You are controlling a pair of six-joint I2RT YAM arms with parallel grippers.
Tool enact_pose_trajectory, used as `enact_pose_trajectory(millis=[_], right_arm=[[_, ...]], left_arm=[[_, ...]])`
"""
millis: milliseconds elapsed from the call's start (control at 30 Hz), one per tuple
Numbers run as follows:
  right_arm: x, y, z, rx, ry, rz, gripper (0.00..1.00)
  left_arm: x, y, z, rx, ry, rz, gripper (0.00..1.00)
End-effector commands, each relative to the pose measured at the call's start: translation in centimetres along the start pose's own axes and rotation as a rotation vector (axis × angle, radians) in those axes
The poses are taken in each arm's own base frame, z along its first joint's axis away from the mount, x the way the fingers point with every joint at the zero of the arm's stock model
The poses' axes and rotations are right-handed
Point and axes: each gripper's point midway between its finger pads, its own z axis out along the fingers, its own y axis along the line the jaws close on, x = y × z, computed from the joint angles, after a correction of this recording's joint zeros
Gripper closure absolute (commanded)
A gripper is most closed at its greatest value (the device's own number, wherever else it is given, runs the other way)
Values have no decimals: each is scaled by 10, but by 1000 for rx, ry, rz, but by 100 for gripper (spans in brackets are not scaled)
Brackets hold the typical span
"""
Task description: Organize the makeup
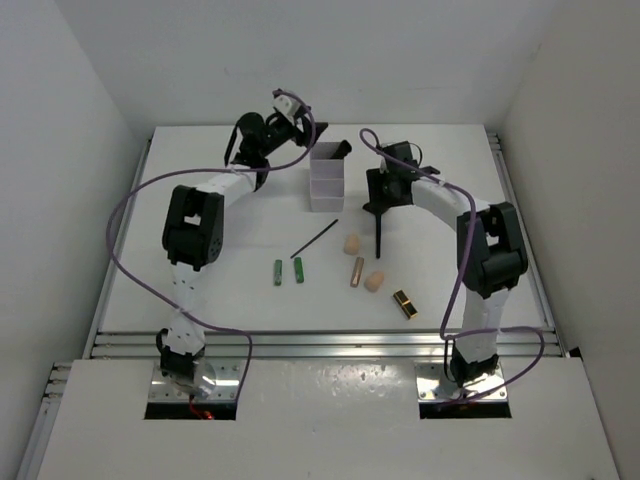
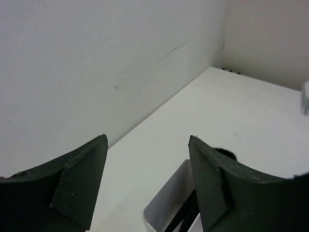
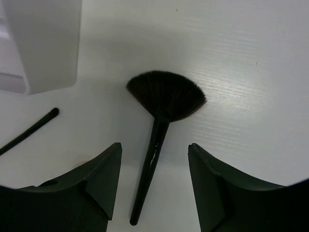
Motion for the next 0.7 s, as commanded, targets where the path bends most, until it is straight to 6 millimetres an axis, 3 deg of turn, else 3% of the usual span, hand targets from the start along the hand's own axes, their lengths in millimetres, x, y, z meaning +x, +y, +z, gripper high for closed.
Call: enact_pose_trajectory(millis=[0,133,233,367,467,500,533,600,667], right_arm=[[22,-4,1,60,113,33,42],[39,-7,16,113,152,41,44],[46,-11,30,135,159,46,44],[50,-1,49,74,153,43,47],[49,-4,57,106,170,50,58],[53,-6,59,118,184,51,63],[55,-9,59,135,195,56,73],[58,-15,57,169,202,66,85],[58,-25,56,209,177,68,100]], left_arm=[[-80,10,-7,1,-18,98,26],[-84,20,-31,-55,125,103,24],[-81,22,-61,-85,240,63,23],[-90,29,-102,-153,305,90,23],[-92,23,-130,-198,347,112,23],[-79,24,-144,-224,381,107,23],[-89,17,-151,-225,375,112,23],[-72,12,-170,-237,427,93,23],[-76,7,-184,-242,437,110,23]])
